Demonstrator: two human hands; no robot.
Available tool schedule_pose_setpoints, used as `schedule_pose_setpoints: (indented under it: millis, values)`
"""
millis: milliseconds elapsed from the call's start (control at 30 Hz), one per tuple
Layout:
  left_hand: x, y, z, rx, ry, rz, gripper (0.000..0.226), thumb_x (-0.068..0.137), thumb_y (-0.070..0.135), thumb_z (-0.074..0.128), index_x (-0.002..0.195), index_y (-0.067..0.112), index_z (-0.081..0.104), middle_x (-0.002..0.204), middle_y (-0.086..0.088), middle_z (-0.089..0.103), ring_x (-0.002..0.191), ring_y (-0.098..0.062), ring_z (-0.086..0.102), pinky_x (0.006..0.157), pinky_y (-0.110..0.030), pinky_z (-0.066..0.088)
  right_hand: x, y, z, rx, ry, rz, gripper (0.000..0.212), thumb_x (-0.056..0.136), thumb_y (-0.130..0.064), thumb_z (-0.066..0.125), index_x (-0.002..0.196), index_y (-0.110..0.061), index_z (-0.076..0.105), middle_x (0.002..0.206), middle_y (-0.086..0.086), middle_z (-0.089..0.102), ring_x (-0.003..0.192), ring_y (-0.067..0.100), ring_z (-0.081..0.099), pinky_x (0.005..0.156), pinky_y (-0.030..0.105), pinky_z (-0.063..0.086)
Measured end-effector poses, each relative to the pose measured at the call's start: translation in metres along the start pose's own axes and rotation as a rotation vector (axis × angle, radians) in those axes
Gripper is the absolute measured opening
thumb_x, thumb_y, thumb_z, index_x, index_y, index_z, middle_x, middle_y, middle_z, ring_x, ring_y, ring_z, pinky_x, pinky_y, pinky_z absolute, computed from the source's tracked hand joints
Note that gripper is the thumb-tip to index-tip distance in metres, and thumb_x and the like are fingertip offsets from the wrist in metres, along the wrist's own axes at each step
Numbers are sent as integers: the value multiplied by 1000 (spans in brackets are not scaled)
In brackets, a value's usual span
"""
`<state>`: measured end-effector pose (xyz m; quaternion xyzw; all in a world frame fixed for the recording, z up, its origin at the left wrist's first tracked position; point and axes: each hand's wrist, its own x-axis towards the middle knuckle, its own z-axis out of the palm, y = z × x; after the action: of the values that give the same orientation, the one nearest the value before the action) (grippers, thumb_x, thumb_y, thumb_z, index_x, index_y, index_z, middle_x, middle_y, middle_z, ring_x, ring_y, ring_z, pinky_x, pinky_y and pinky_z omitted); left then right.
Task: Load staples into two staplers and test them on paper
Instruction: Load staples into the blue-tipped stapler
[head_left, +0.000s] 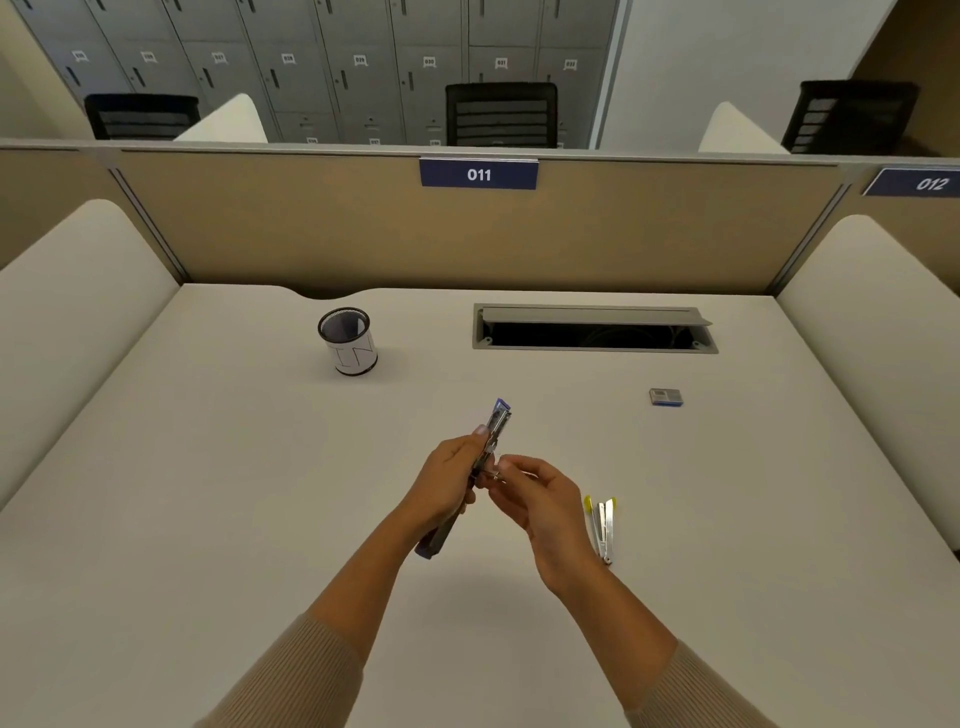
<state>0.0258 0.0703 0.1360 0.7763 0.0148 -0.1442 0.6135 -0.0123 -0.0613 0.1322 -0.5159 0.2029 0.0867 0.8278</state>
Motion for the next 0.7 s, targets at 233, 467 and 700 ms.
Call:
schedule_pose_setpoints:
  millis: [233,467,700]
  values:
    - [0,0,3,12,10,-16,47,102,47,34,76,19,59,59,4,56,45,-2,46,45,-17,40,1,1,0,-382,55,-451,16,82,-19,78,89,-31,71,87,-13,73,79,12,73,69,21,59]
    - [-1,3,9,-26,6,-30,47,102,46,34,68,21,54,56,7,53,43,-1,45,45,-17,38,9,0,-6,-700,14,-724,26,84,-15,76,110,-20,74,98,-9,72,82,2,70,68,15,56]
    - [0,-2,10,-20,34,-65,49,103,44,34,68,20,57,56,9,56,42,1,46,42,-15,38,15,-13,-7,-956,-23,-706,15,86,-22,73,100,-18,78,88,0,76,73,3,67,74,22,57]
